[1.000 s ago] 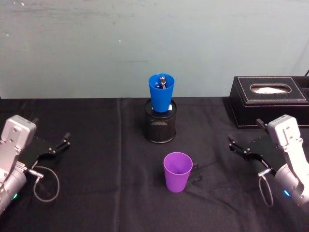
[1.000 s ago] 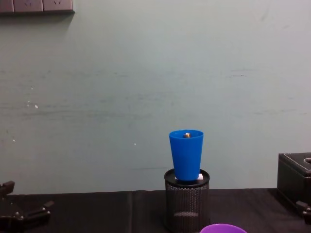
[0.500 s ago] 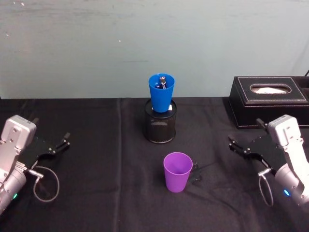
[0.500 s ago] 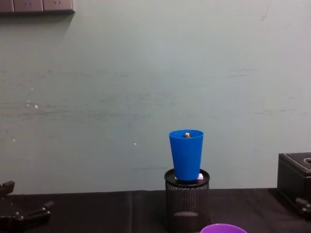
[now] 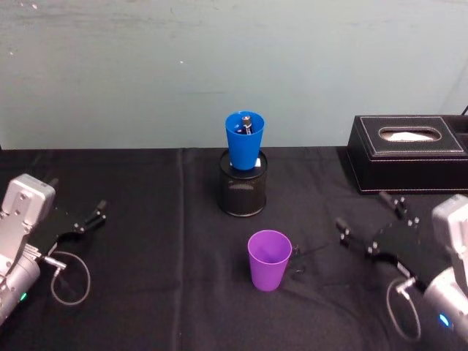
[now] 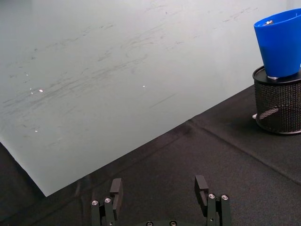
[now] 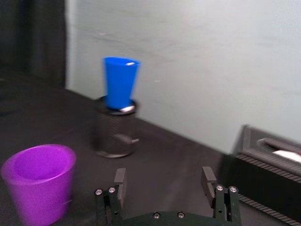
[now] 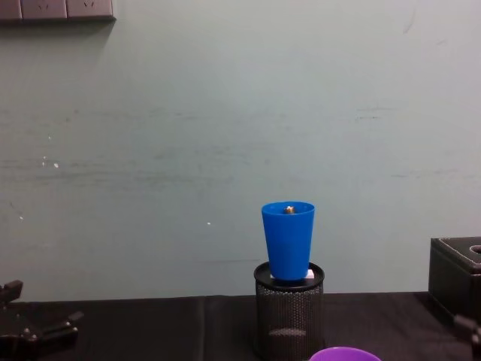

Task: Pick up one cup with a gripper and tap it against the other cup.

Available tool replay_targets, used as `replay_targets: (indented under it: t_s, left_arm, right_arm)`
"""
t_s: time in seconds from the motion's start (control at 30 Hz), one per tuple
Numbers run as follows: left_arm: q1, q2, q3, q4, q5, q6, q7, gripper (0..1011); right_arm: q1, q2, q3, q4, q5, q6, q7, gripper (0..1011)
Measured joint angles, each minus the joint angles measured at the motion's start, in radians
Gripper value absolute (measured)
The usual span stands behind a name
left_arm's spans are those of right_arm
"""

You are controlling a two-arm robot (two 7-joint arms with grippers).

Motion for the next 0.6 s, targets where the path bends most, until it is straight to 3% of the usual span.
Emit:
replay_targets:
  t_s: [0.27,0.6]
  left_arm:
    - [0.000,0.000,0.000,0.000,0.000,0.000,0.000,1000]
    - [0.000,0.000,0.000,0.000,0.000,0.000,0.000,1000]
  right_arm:
    - [-0.068,0.029,-0.019,-0.012,0.086,-0.059,0.190,1002]
    - [-0.044,-0.005,-0.059,0.029,0.088,-0.074,0.298,1002]
